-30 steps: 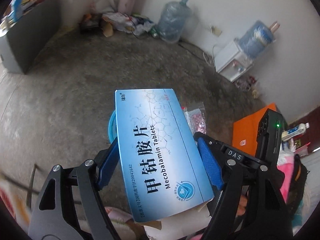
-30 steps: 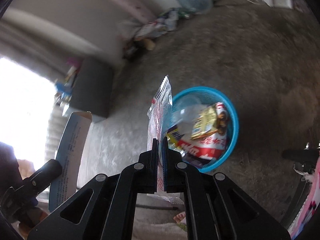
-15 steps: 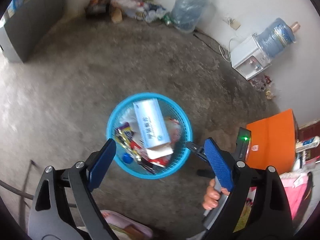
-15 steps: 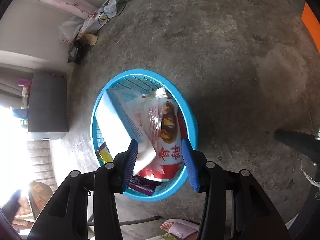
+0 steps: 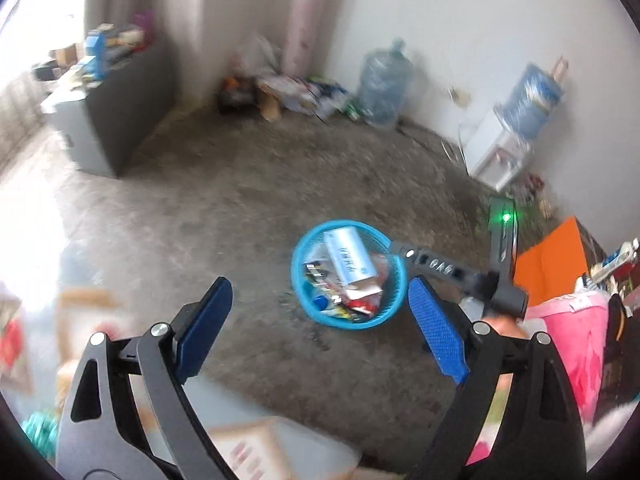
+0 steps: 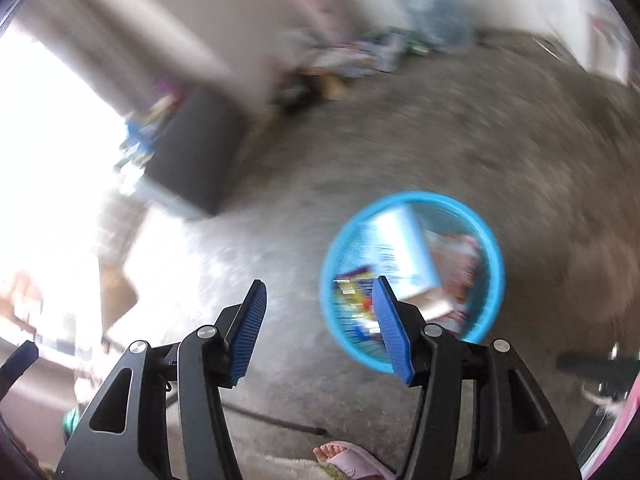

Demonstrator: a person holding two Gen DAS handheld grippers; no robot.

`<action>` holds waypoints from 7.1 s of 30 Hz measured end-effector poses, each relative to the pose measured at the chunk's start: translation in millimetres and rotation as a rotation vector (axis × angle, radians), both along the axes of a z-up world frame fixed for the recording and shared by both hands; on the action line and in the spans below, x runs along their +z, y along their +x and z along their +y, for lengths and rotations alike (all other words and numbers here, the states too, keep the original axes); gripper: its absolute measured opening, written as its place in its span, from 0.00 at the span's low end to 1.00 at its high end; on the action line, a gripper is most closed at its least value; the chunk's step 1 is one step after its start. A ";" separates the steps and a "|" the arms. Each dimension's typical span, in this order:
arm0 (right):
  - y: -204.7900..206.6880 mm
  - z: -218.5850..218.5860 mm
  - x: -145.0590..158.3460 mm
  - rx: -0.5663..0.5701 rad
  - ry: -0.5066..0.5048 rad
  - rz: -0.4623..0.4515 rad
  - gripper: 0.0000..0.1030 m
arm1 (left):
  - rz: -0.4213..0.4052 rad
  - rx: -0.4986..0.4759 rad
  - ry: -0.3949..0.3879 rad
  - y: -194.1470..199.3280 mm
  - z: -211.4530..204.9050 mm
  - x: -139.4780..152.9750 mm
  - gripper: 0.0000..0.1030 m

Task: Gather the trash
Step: 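Swing both tools back toward the green bag and gold box on the table, then grasp the green plastic bag with the left tool while the right tool grasps the gold LOTTE box, then lift the green bag with the left tool while the right tool lifts the gold box, then carry the green bag and gold box toward the blue wastebasket, then open both tools over the blue wastebasket to drop bag and box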

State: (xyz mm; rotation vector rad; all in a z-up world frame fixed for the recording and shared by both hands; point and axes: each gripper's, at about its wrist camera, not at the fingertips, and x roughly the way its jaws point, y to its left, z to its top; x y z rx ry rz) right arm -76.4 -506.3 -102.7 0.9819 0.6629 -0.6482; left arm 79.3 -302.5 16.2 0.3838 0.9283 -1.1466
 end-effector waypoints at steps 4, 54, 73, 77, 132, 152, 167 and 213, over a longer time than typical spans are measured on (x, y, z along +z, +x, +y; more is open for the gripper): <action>26.0 29.9 38.0 0.149 -0.070 -0.063 0.53 | -0.044 0.190 -0.064 18.4 103.0 25.5 0.83; 230.2 266.2 63.8 0.908 0.181 -0.037 0.30 | 0.275 0.542 -0.128 94.8 252.7 -92.3 0.40; 156.3 267.5 67.3 0.888 0.168 -0.064 0.40 | 0.279 0.526 -0.104 32.5 288.5 -77.9 0.51; 142.2 262.7 75.0 0.876 0.137 -0.077 0.45 | 0.253 0.525 -0.099 29.3 296.2 -71.1 0.53; 131.9 290.7 84.6 0.964 -0.145 0.132 0.53 | 0.203 0.464 -0.043 12.3 275.5 -74.0 0.56; 135.7 294.3 83.0 0.980 -0.149 0.128 0.60 | 0.117 0.419 0.079 2.4 246.9 -85.3 0.53; 139.8 297.2 80.4 0.994 -0.177 0.142 0.60 | 0.078 0.408 0.099 -2.1 244.2 -84.0 0.49; -74.7 -35.9 -111.6 -0.372 0.389 0.010 0.59 | 0.129 -0.208 0.251 -12.2 -198.7 -147.0 0.72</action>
